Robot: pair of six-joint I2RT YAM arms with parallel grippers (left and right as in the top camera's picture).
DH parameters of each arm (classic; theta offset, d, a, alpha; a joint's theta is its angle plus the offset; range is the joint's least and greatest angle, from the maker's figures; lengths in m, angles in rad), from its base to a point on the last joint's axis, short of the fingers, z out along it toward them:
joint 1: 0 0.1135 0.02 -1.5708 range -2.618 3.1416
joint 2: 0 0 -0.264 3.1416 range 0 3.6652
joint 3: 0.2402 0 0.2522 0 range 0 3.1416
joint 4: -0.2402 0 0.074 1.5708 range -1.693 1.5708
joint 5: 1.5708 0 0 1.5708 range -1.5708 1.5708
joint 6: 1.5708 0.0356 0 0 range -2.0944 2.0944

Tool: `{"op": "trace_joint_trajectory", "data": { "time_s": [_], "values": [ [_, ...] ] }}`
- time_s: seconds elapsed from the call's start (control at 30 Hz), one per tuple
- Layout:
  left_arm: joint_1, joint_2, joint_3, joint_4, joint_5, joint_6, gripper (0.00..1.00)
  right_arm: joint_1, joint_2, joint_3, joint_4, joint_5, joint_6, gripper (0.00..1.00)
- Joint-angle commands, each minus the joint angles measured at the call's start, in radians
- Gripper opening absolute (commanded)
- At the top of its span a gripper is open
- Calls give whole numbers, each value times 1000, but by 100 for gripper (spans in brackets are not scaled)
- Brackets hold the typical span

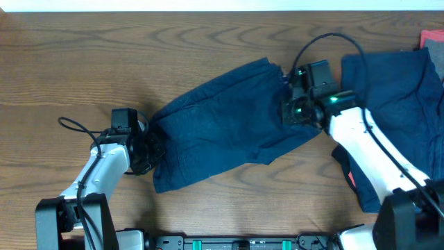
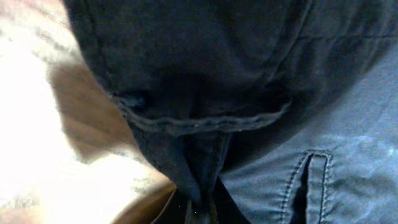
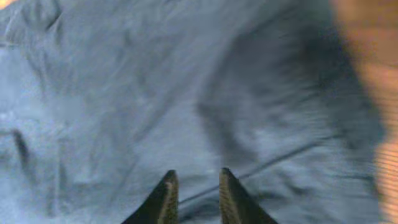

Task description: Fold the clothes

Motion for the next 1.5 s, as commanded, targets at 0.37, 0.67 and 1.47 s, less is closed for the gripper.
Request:
{"op": "trace_joint_trajectory", "data": {
  "time_s": [0.37, 0.67, 1.47],
  "values": [
    [-2, -84, 453, -602, 7, 71, 6, 304, 305, 8, 91, -309, -124, 15],
    [-2, -119, 629, -659, 142, 74, 6, 514, 418, 8, 361, -391, -85, 35],
    [-8, -119, 628, -669, 138, 103, 6, 27, 231, 68, -145, 107, -156, 59]
  ]
}}
